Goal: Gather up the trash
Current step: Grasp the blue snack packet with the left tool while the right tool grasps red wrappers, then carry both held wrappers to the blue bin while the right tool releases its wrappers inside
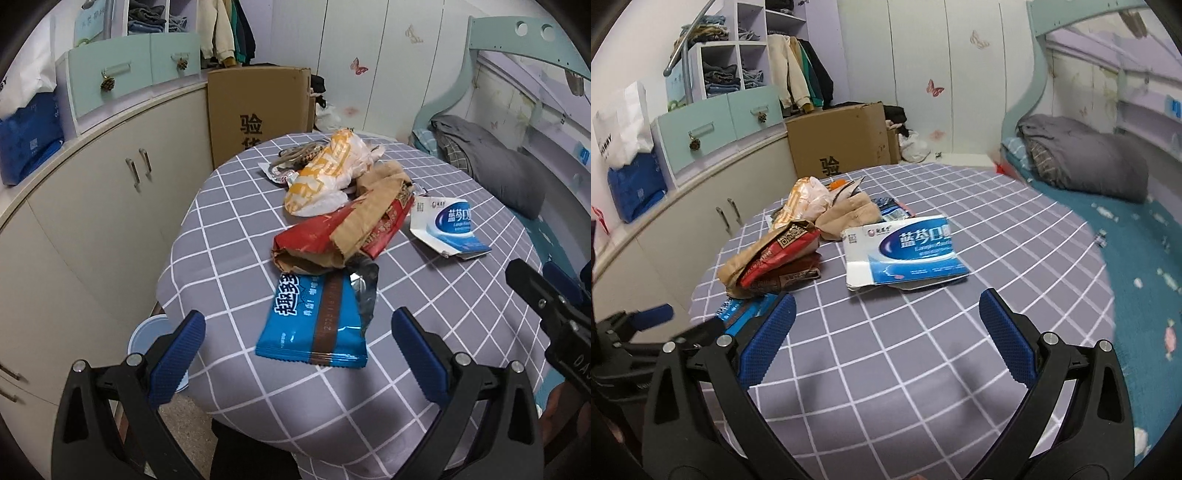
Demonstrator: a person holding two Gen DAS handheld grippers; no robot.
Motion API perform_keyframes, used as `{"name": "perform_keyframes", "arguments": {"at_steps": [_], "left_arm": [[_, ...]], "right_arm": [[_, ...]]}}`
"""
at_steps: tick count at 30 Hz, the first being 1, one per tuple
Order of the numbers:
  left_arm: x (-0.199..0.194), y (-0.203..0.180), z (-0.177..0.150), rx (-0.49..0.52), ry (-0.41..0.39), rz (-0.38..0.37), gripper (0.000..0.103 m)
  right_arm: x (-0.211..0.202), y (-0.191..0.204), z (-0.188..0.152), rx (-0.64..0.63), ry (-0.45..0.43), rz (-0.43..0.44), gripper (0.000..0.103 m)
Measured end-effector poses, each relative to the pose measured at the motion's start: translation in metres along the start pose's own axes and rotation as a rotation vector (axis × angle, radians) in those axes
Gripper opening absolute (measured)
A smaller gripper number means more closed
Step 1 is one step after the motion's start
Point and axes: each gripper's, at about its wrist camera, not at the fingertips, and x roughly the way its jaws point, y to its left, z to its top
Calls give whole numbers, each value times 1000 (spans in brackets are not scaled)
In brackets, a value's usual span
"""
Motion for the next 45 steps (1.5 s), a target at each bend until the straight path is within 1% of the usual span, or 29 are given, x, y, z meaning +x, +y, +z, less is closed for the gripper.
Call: {"name": "perform_keyframes", "arguments": {"at_steps": [2,3,6,8,10,12,13,15,17,18,19,20,22,23,24,26,27,29,31,34,35,37,38,39,40,41,43,44,45], "left_arm": [[-1,3,-1,-9,-5,9,99],[-2,6,-1,-14,-11,16,99],[-6,21,4,-52,-32,70,99],[-12,34,7,-88,-59,105,99],[-16,46,11,-119,-92,156,99],[-16,55,12,-136,-106,186,99],[-16,59,12,-140,-113,196,99],[-16,62,12,-141,-112,181,99],[-16,60,11,-133,-101,141,99],[-15,58,10,-125,-101,127,99],[-14,55,10,-109,-97,114,99],[-12,51,10,-91,-90,100,99],[-9,45,8,-67,-75,68,99],[-7,42,6,-60,-66,50,99],[-6,39,5,-55,-57,32,99],[-1,30,3,-40,-41,-1,99],[1,25,3,-32,-34,-7,99],[5,19,3,-28,-18,-26,99],[10,11,2,-34,2,-66,99],[13,-2,0,-22,20,-123,99],[13,-7,-1,-4,23,-129,99],[18,-18,-3,48,39,-114,97],[20,-22,-5,65,45,-110,89],[22,-26,-6,79,56,-111,84],[26,-30,-8,97,77,-116,76],[30,-34,-9,109,91,-112,74],[32,-42,-10,158,81,-71,68],[33,-44,-10,172,78,-52,63],[34,-45,-8,175,74,-38,61]], "right_arm": [[7,1,2,27,26,51,97],[11,3,5,50,39,97,97],[22,17,13,82,60,182,97],[29,28,17,85,66,212,97],[39,44,22,87,80,242,97],[50,53,24,97,99,263,97],[59,59,26,108,122,275,96],[71,66,28,120,153,280,94],[79,70,31,130,165,289,91],[82,72,32,123,162,284,84],[88,75,34,118,161,283,69],[93,75,34,126,173,291,60],[104,73,34,144,203,321,35],[107,71,34,157,204,342,31],[104,66,35,182,184,384,25],[94,61,39,183,127,372,22],[84,57,42,177,70,365,22],[71,49,47,174,12,361,22],[58,40,51,170,-47,336,22],[41,28,53,135,-97,277,22],[37,24,52,128,-105,262,22],[27,14,50,110,-116,228,22],[23,8,48,110,-115,225,22],[19,3,46,111,-114,222,22],[18,0,45,107,-112,211,22],[16,-1,44,102,-111,201,22],[12,-4,42,101,-109,206,22],[11,-3,41,98,-108,206,22],[9,-4,39,94,-109,208,21]]}}
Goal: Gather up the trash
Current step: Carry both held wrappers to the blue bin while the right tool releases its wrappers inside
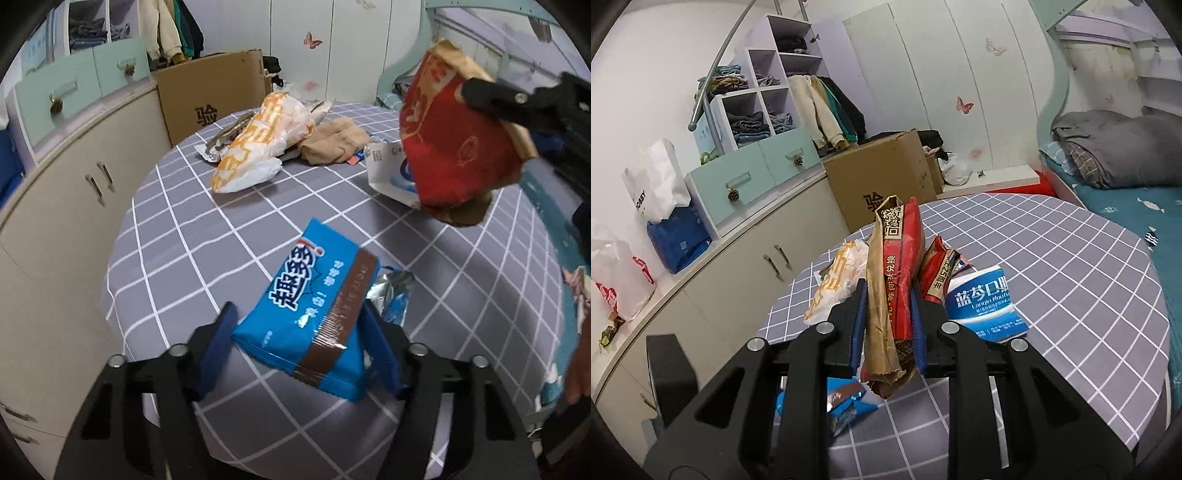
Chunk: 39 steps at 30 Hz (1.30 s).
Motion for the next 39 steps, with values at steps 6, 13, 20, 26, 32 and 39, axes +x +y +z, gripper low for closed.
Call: {"name": "perform_keyframes", "arguments": {"at_steps": [6,13,20,26,32,39], "left_arm": [[0,29,7,-92,-25,-6,48],[-26,93,1,-237,-110,81,47],[-52,190,-35,-431,-145,230,47],[-46,278,-84,-630,-88,345,47],[-1,347,-129,-760,32,375,47],[57,402,-161,-868,132,372,47]], "right_arm": [[-6,11,-2,-26,4,24,21],[1,50,-6,-77,31,111,21],[36,147,-28,-190,129,328,21],[96,236,-84,-285,295,456,21],[177,297,-155,-362,458,455,21],[276,319,-207,-294,584,423,27]]}}
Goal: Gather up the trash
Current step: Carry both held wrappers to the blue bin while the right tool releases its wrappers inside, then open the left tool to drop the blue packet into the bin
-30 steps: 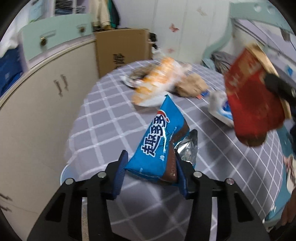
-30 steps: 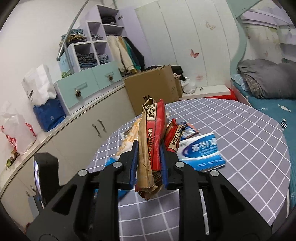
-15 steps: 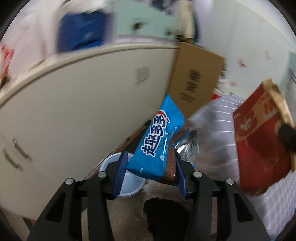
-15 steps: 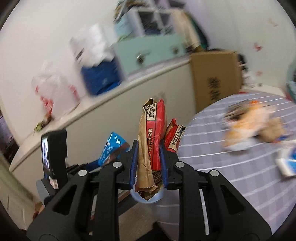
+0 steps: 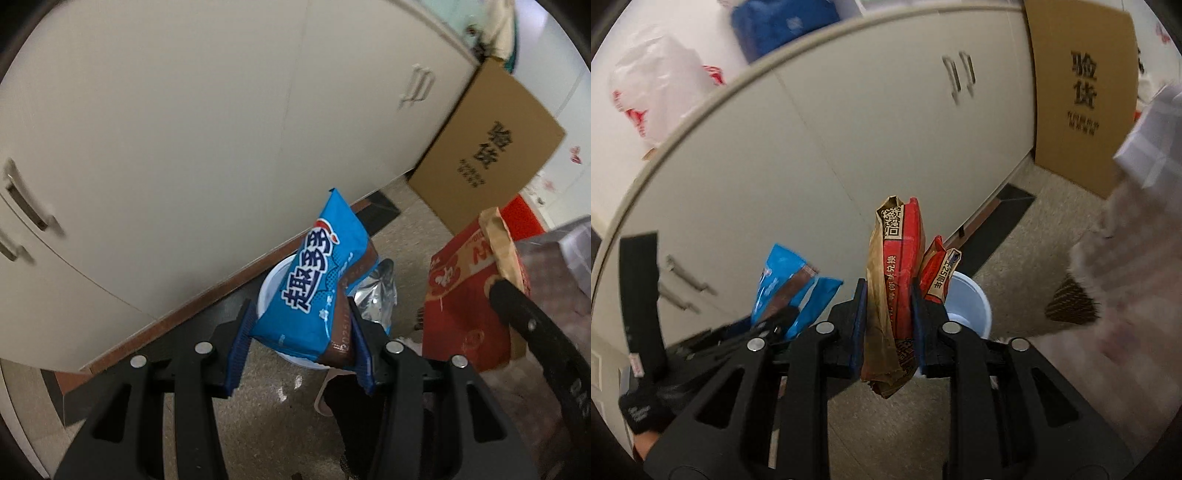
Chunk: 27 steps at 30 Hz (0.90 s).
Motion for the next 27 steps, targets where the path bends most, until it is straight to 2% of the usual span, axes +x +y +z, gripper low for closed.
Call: {"name": "perform_keyframes", "arguments": {"at_steps": [1,2,3,8,13,18,22,27], "left_arm": [[11,3,3,-9,11,7,48],[20,7,4,-13,21,9,48],[28,7,8,-19,34,10,48],[62,7,8,-15,84,4,48],[94,-2,0,4,139,10,48],[120,-16,-5,42,188,19,48],[138,-24,-4,52,213,22,49],[155,-29,0,62,237,24,49]], "right_arm": [[14,-4,2,15,7,9,42],[28,-7,4,29,15,6,53],[34,-11,4,42,17,-1,58],[59,-25,2,76,41,-28,61],[66,-36,-20,92,42,-125,68],[79,-53,-39,132,52,-202,68],[83,-66,-48,174,50,-225,70],[87,-71,-53,152,41,-246,73]]}}
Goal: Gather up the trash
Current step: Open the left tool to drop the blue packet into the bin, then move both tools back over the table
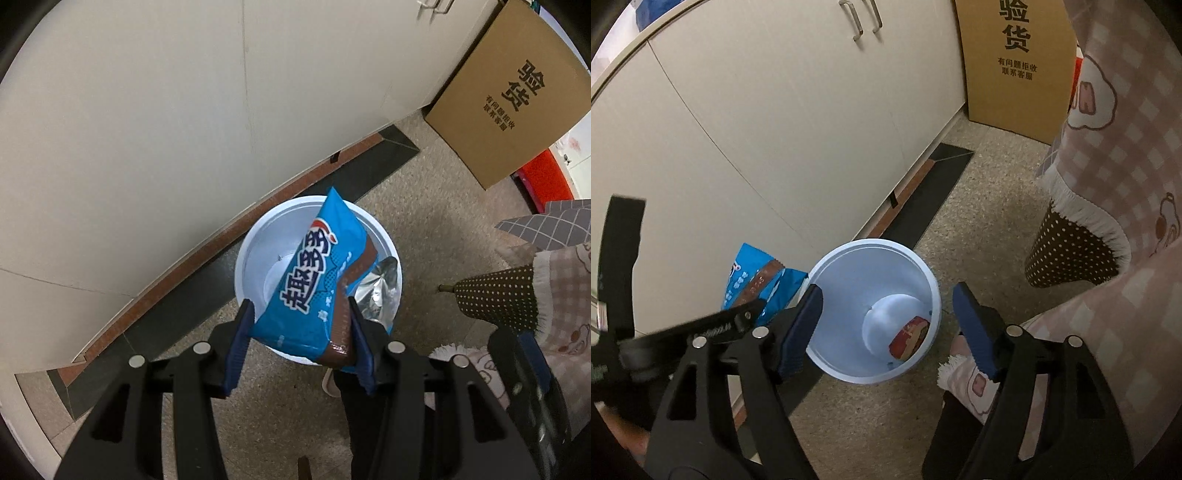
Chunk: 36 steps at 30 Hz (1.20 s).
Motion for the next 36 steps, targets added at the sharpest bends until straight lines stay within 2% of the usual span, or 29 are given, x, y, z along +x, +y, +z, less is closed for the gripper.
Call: {"name": "perform_keyframes", "arguments": {"at_steps": [3,4,5,7,14,19,24,29,36], "left_arm": [[10,-6,8,6,20,-6,49],[13,-8,10,10,23,-6,53],[15,-9,12,14,25,-8,63],[17,-9,14,10,32,-12,72],[16,-10,15,-10,44,-23,72],[-6,-5,8,-31,27,-29,72],[-49,0,-2,-45,-51,-37,72],[-116,13,-20,-73,-169,-36,72],[-231,17,-48,-89,-436,14,72]], "right_arm": [[1,-3,1,16,-8,-12,73],[0,-4,1,23,-11,-11,73],[-1,-5,2,30,-16,-8,73],[-2,-6,5,34,-21,-10,73],[-7,-8,5,61,-17,-4,73],[-18,-6,9,77,-21,18,73],[-42,0,16,90,-38,65,74],[-82,15,25,100,-56,156,74],[-178,46,41,34,-179,299,76]]}}
